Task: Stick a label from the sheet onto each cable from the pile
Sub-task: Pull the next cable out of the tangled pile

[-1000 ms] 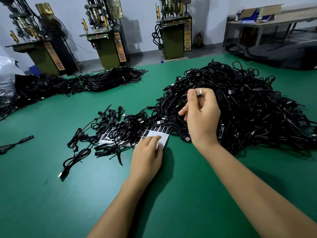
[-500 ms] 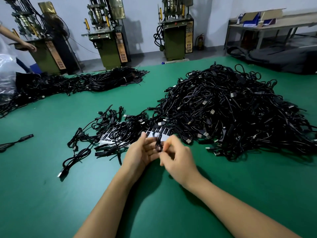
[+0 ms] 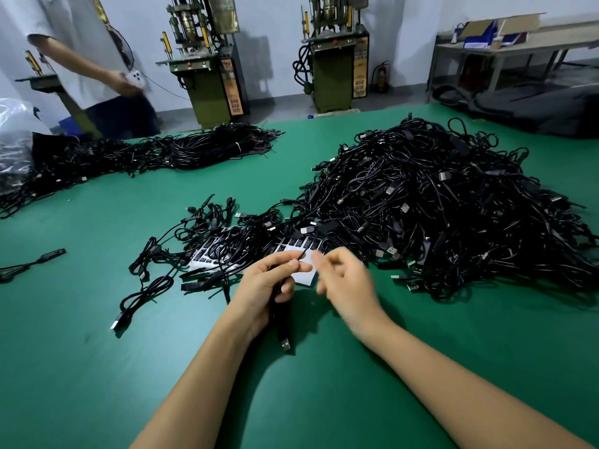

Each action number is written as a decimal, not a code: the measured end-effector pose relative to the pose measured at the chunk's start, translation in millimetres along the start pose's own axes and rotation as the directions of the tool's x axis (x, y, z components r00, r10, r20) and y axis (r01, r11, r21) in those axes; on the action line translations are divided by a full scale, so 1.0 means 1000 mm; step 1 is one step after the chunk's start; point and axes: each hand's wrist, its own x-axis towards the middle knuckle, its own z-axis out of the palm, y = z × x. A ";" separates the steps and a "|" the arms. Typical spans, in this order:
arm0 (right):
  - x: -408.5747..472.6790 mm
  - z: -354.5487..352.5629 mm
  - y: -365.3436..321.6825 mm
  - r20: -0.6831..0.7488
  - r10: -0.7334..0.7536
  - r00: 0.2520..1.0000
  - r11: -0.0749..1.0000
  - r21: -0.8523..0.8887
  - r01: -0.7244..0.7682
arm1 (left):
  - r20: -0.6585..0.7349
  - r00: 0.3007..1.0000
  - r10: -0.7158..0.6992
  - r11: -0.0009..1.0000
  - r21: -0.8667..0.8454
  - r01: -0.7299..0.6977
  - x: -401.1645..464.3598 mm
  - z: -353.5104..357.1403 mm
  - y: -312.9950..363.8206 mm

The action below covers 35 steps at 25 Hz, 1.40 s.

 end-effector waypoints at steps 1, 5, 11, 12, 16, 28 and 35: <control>0.008 -0.004 0.001 -0.057 0.112 0.992 0.983 0.150 -0.103 | 0.016 1.000 0.017 0.999 0.031 -0.017 0.000 -0.001 -0.001; 0.028 -0.020 0.006 -0.131 0.261 0.956 0.864 0.473 -0.171 | 0.041 0.999 0.030 0.991 0.131 -0.035 0.002 -0.003 -0.004; 0.032 -0.026 0.007 -0.079 0.274 0.958 0.833 0.518 -0.195 | 0.040 0.999 0.028 0.991 0.126 -0.033 0.002 -0.002 -0.003; 0.031 -0.026 0.007 -0.072 0.259 0.963 0.840 0.510 -0.188 | 0.034 0.999 0.036 0.991 0.126 -0.040 0.001 -0.001 -0.003; 0.025 -0.023 0.008 -0.024 0.147 0.989 0.912 0.390 -0.126 | -0.016 0.976 0.216 0.826 0.536 -0.173 -0.002 -0.002 0.000; 0.031 -0.021 0.010 -0.063 0.180 0.982 0.931 0.334 -0.149 | -0.214 0.842 0.495 0.555 0.824 -0.117 0.000 -0.019 0.001; 0.035 -0.029 0.006 -0.050 0.305 0.951 0.776 0.592 -0.218 | -0.413 0.807 0.422 0.729 0.684 -0.031 -0.002 -0.033 0.002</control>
